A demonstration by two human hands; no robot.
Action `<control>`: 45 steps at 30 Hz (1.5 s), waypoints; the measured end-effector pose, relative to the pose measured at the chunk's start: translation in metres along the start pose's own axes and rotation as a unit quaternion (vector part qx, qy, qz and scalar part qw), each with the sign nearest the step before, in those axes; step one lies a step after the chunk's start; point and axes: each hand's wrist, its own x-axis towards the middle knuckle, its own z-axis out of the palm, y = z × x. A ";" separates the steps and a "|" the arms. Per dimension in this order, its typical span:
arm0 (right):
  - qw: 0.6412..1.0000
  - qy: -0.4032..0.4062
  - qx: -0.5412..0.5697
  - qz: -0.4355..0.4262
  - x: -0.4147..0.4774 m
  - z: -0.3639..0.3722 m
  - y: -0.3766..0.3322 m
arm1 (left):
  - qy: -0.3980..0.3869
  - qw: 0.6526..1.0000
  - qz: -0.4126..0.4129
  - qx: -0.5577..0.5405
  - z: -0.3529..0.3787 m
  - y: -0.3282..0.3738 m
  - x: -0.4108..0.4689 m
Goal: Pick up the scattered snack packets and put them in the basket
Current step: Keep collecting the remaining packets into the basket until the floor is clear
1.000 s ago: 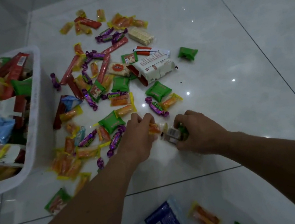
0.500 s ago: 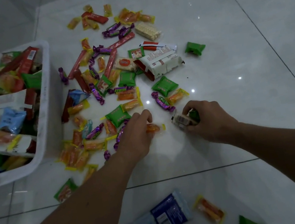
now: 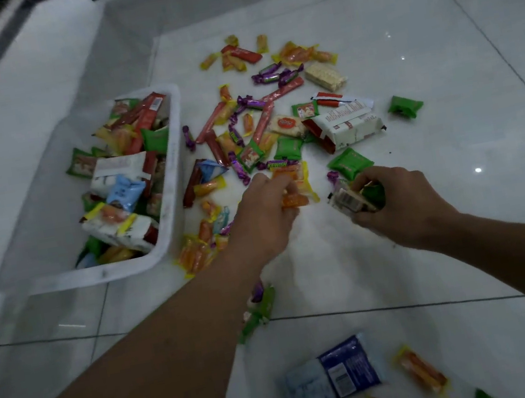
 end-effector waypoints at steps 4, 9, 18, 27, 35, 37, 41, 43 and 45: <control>1.000 0.006 -0.004 -0.022 -0.004 0.001 -0.031 | 0.025 1.000 -0.018 0.006 -0.038 -0.010 -0.011; 0.998 0.019 0.027 -0.061 -0.006 0.009 -0.092 | 0.087 0.993 -0.079 -0.001 -0.091 -0.036 -0.042; 0.985 -0.019 0.122 -0.119 -0.012 0.063 -0.212 | 0.182 0.966 -0.181 0.015 -0.175 -0.104 -0.111; 0.984 -0.036 0.094 -0.147 0.004 0.096 -0.275 | 0.243 0.931 -0.268 -0.056 -0.206 -0.169 -0.130; 0.978 -0.052 0.034 -0.198 0.025 0.103 -0.297 | 0.269 0.904 -0.299 -0.144 -0.207 -0.195 -0.089; 0.976 -0.058 0.023 -0.208 0.031 0.108 -0.296 | 0.246 0.909 -0.306 -0.139 -0.203 -0.203 -0.083; 0.975 -0.057 0.021 -0.213 0.040 0.124 -0.293 | 0.212 0.919 -0.315 -0.105 -0.192 -0.218 -0.086; 0.971 -0.062 0.011 -0.230 0.046 0.136 -0.296 | 0.205 0.921 -0.319 -0.096 -0.189 -0.225 -0.091; 0.965 -0.073 0.014 -0.250 0.053 0.150 -0.301 | 0.201 0.924 -0.316 -0.082 -0.189 -0.231 -0.095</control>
